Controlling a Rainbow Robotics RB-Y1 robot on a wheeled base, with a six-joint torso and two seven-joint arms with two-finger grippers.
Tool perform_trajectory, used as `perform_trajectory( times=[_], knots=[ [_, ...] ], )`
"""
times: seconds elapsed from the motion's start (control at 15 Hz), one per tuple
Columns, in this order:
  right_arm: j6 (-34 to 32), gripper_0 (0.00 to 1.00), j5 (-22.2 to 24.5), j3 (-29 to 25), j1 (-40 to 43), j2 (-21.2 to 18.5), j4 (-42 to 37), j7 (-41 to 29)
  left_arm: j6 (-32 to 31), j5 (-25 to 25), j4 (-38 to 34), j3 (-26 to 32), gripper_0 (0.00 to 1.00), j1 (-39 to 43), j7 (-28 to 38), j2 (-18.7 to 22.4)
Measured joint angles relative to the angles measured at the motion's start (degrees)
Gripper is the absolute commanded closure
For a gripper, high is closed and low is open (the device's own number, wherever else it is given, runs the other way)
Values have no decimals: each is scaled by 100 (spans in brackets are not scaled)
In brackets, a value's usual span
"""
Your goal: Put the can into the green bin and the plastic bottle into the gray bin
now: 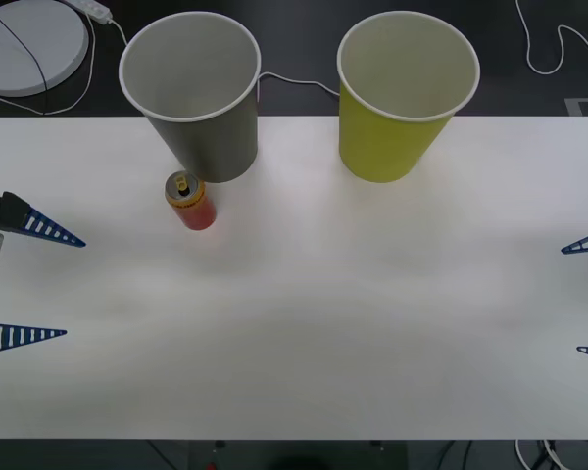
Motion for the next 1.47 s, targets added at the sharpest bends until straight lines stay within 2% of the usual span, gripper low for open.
perform_trajectory(
  times=[0.13, 0.67, 1.13, 1.33, 1.47],
  knots=[
    [0, 0, 0, 0, 0, 0, 0, 0, 115, 323, 282, -155, 0, -3, 42, -14],
    [0, 0, 0, 0, 0, 0, 0, 0, 1553, 1754, 1379, -1165, 0, 34, 36, -149],
    [0, 0, 0, 0, 0, 0, 0, 0, 3081, 2120, 1436, -1258, 0, 599, -166, -1001],
    [0, 0, 0, 0, 0, 0, 0, 0, 4054, 2206, 1430, -1433, 0, 744, -727, -1342],
    [0, 0, 0, 0, 0, 0, 0, 0, 4752, 2499, 1429, -1689, 0, 785, -1204, -1506]
  ],
)
